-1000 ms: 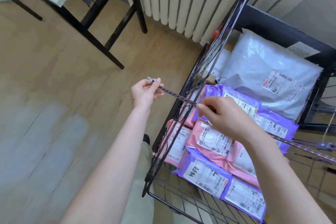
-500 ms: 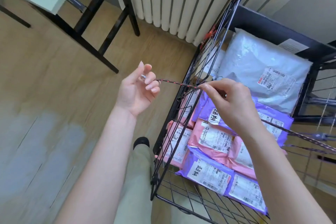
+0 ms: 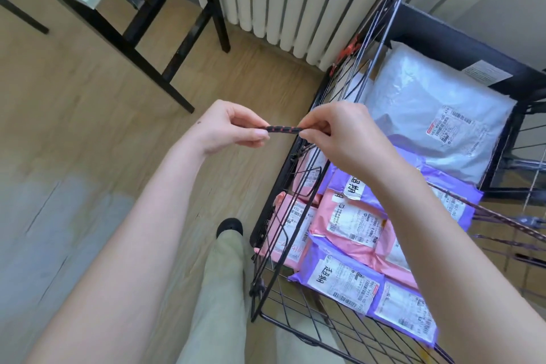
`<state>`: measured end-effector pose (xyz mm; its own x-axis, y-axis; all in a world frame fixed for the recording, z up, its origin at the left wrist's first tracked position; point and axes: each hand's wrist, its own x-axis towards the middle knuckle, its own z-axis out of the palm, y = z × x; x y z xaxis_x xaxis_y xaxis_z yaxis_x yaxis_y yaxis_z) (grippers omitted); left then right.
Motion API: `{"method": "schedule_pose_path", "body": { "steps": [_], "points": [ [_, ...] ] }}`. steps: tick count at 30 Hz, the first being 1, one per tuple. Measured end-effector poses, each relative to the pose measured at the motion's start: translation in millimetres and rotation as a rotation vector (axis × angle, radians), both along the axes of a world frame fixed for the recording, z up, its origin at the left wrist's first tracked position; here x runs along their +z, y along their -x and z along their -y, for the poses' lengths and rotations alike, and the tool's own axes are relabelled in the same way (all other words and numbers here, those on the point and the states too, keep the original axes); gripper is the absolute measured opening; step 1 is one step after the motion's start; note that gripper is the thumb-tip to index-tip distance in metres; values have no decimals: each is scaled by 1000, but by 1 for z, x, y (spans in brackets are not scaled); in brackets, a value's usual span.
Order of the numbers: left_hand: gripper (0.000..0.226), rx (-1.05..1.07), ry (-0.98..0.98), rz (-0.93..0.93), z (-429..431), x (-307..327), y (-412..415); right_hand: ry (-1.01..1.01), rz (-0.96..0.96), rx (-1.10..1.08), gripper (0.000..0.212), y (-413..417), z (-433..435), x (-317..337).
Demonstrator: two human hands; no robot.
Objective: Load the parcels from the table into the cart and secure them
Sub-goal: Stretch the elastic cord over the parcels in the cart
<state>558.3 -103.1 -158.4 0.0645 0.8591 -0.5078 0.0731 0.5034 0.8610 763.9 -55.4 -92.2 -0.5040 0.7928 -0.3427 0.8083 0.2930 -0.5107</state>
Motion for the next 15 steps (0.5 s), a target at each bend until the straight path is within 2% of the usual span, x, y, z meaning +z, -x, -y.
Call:
{"method": "schedule_pose_path", "body": {
  "steps": [6, 10, 15],
  "points": [
    [11, -31, -51, -86, 3, -19, 4, 99, 82, 112, 15, 35, -19, -22],
    [8, -102, -109, -453, 4, -29, -5, 239, 205, 150, 12, 61, -29, -42],
    [17, -165, -284, -729, 6, -57, -21, 350, 398, 142, 11, 73, -44, -59]
  ]
}}
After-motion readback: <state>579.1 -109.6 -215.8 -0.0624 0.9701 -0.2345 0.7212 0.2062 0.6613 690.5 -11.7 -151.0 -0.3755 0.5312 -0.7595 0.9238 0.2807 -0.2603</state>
